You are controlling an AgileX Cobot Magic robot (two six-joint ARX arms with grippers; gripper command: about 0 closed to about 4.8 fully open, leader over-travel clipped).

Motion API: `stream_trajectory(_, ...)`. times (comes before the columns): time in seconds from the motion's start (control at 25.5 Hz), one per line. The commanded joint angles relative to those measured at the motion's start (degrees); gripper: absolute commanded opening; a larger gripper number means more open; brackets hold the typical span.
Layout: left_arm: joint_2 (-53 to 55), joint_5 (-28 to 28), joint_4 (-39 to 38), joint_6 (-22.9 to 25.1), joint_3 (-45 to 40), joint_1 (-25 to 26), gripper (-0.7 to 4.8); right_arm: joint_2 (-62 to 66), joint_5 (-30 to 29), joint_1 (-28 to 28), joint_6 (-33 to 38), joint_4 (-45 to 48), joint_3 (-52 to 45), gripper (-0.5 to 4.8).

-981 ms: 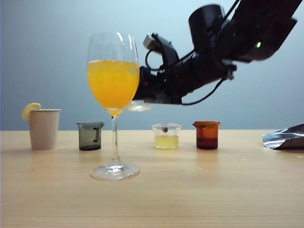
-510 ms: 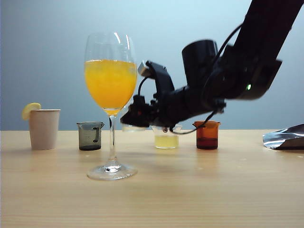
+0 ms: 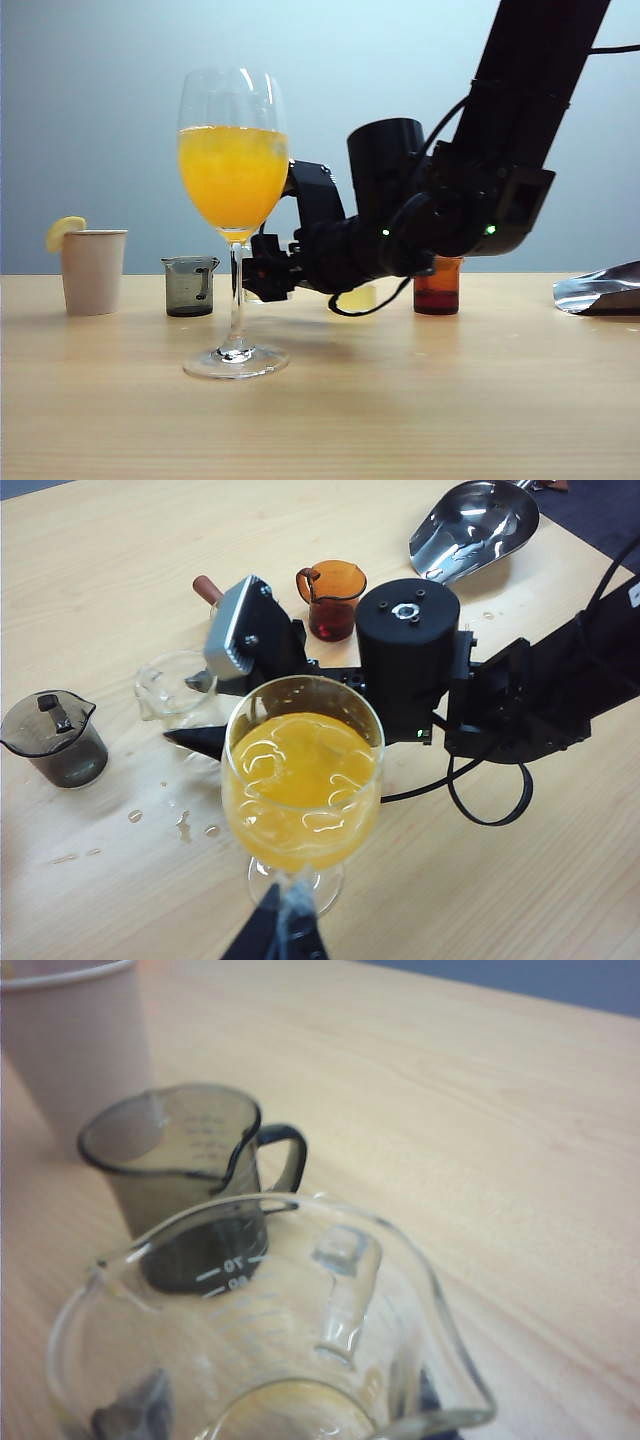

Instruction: Pick up the second measuring cup from the left, pour the orange juice inside into the goblet, and finally put the measuring cup back in its original place.

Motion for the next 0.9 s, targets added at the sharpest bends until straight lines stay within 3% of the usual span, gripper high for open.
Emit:
stream_trajectory(0.04,-0.13,-0.17,0.17,0.28,0.04,-0.02,-0.06,1.18,1.14,1.11,-0.04,1.46,2.60,1.43)
stream_trajectory(0.43,-0.13,-0.15,-2.36,0.26,0.04,-0.02,-0.06,3.96,8.00,1.51,-0.02,1.25,4.52,1.43)
stream_trajectory(0.55,-0.13,-0.17,-2.36,0.26,0.04,-0.02,-0.06,4.28,8.24,1.66,0.04,0.85,4.61,1.41)
stream_trajectory(0.67,-0.13,-0.15,-2.34,0.26,0.04,-0.02,-0.06,4.96,8.61,1.62,0.31,0.90,5.01,1.03)
stream_trajectory(0.9,-0.13,-0.17,-2.29,0.26,0.04,-0.02,-0.06,5.09,8.59,1.55,0.31,0.57,5.31,1.04)
